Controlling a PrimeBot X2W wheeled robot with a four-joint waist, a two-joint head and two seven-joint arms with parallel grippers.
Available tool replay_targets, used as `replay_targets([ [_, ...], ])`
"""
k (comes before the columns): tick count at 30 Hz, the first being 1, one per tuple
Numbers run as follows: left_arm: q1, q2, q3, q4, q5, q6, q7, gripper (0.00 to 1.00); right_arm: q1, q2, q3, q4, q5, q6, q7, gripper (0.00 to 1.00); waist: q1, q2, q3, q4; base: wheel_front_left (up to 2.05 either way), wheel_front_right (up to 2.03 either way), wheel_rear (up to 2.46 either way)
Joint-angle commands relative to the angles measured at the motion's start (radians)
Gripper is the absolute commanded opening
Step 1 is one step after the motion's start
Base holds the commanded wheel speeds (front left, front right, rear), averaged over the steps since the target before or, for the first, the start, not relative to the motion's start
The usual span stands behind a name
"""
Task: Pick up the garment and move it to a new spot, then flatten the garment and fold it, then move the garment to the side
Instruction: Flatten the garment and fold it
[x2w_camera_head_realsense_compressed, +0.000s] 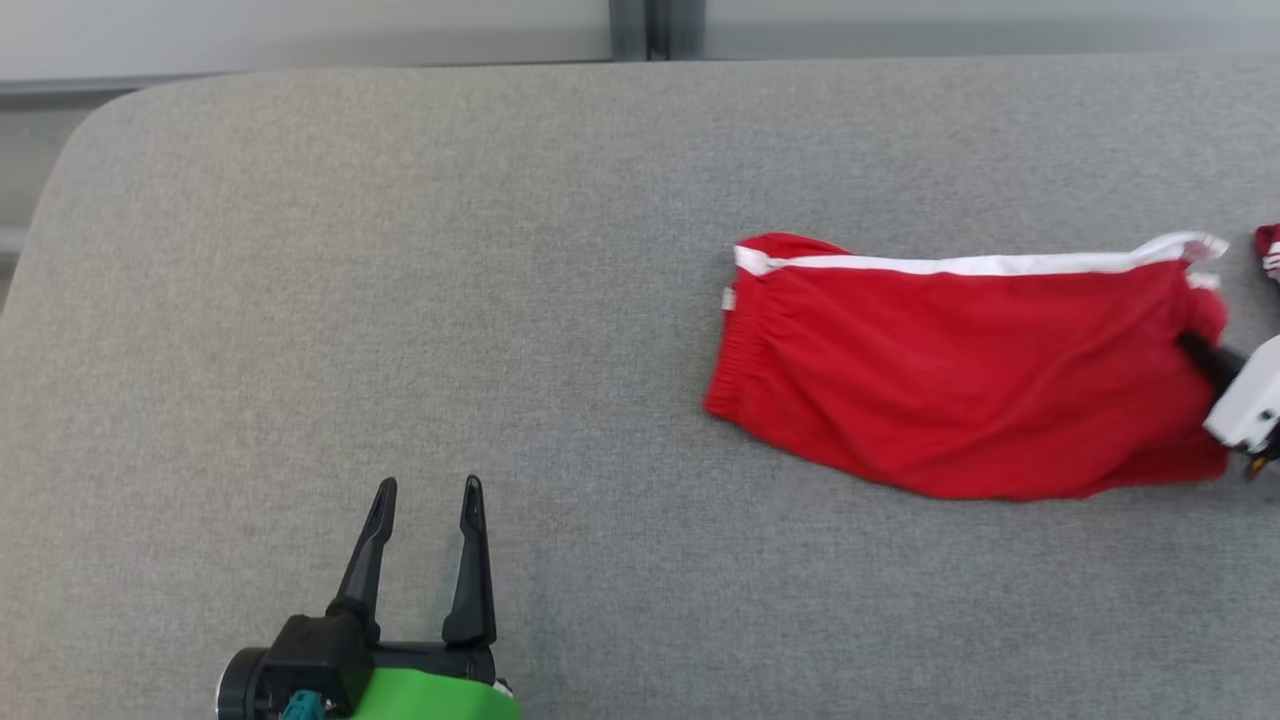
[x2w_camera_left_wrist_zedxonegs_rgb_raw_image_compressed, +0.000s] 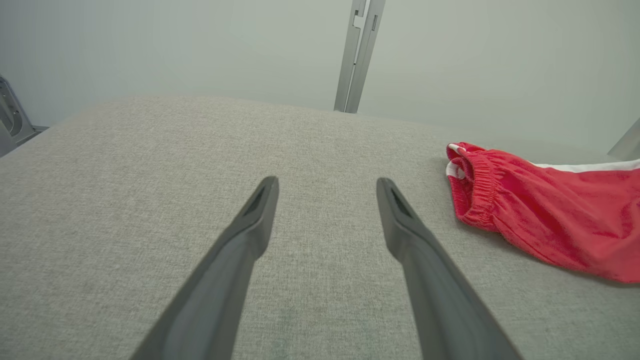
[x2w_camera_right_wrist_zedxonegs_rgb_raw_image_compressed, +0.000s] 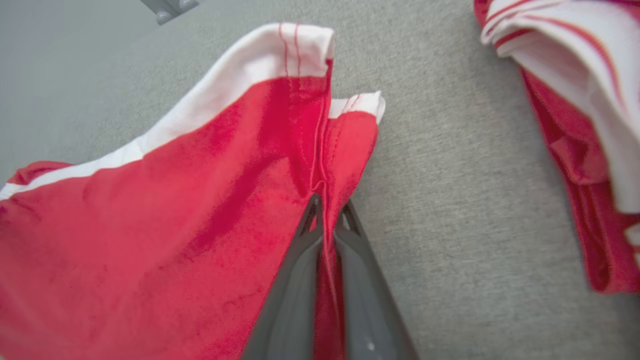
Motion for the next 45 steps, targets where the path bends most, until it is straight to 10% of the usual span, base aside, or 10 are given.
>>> replay_targets([
  [1,0.021,0.003,0.000,-0.004,-0.007,-0.002,-0.003,1.00,-0.015,-0.024,-0.018,-0.012,0.010,-0.001,0.007,0.00,0.0000,0.0000,-0.039,-0.030,0.00,0.00,0.00],
  [10,0.039,0.003,-0.028,-0.015,-0.048,0.020,-0.003,1.00,-0.043,-0.044,-0.063,-0.233,-0.017,-0.001,0.176,0.00,0.0000,0.0000,-0.030,-0.012,0.00,0.00,0.00],
  [23,-0.045,0.003,-0.067,0.018,-0.037,0.018,-0.003,1.00,-0.045,0.416,-0.103,-0.356,-0.361,-0.001,0.361,0.00,0.0000,0.0000,0.025,0.021,0.00,0.00,0.00],
  [34,-0.040,0.003,-0.096,0.040,-0.057,0.026,-0.003,1.00,-0.017,0.542,-0.258,-0.377,-0.544,-0.001,0.379,0.00,0.0000,0.0000,0.014,0.034,0.00,0.00,0.00],
  [36,-0.044,0.003,-0.103,0.044,-0.060,0.026,-0.003,1.00,-0.019,0.550,-0.274,-0.372,-0.564,-0.001,0.370,0.27,0.0000,0.0000,0.012,0.033,0.00,0.00,0.00],
  [37,-0.046,0.003,-0.108,0.046,-0.061,0.025,-0.003,1.00,-0.023,0.553,-0.278,-0.370,-0.572,-0.001,0.359,0.85,0.0000,0.0000,0.011,0.033,0.00,0.00,0.00],
  [38,-0.048,0.003,-0.111,0.048,-0.060,0.023,-0.003,1.00,-0.025,0.555,-0.282,-0.367,-0.577,-0.001,0.352,1.00,0.0000,0.0000,0.010,0.033,0.00,0.00,0.00],
  [45,-0.044,0.003,-0.112,0.058,-0.054,0.014,-0.003,1.00,-0.028,0.562,-0.189,-0.374,-0.464,-0.001,0.255,1.00,0.0000,0.0000,-0.007,0.025,0.00,0.00,0.00],
])
